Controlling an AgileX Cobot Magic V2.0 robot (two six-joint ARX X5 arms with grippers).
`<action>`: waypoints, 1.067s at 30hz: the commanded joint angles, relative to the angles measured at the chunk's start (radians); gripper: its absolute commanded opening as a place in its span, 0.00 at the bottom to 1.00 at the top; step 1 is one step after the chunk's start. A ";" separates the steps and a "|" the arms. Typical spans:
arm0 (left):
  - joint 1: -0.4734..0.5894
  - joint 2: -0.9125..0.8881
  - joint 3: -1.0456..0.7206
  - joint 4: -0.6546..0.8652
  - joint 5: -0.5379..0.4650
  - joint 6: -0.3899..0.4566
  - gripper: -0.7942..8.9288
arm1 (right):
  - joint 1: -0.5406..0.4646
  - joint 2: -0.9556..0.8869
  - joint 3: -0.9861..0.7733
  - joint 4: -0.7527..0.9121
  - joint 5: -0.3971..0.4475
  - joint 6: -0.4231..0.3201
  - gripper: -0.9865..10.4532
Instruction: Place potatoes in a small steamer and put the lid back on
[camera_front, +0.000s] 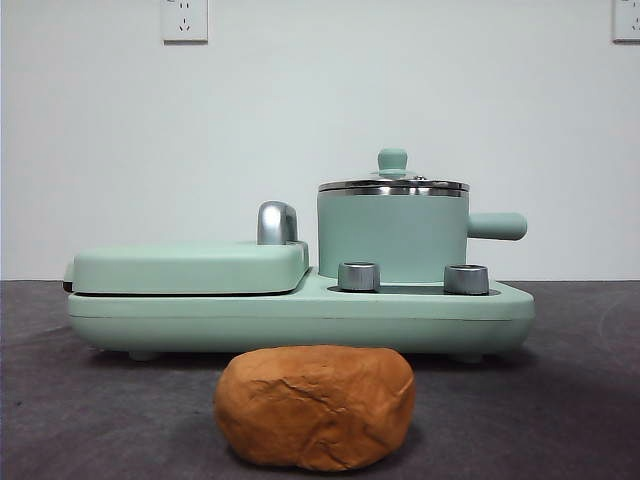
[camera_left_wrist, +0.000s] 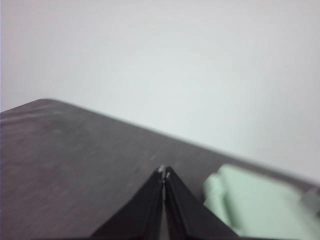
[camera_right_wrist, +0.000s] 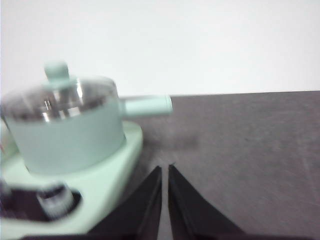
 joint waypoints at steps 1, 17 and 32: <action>-0.005 -0.002 -0.017 0.090 0.021 -0.114 0.09 | 0.000 0.000 -0.003 0.125 -0.005 0.195 0.10; -0.006 0.298 0.528 -0.351 0.463 0.116 0.09 | 0.001 0.290 0.508 -0.310 -0.249 -0.084 0.10; -0.071 0.610 0.777 -0.597 0.562 0.759 0.09 | 0.111 0.636 0.673 -0.426 -0.250 -0.724 0.11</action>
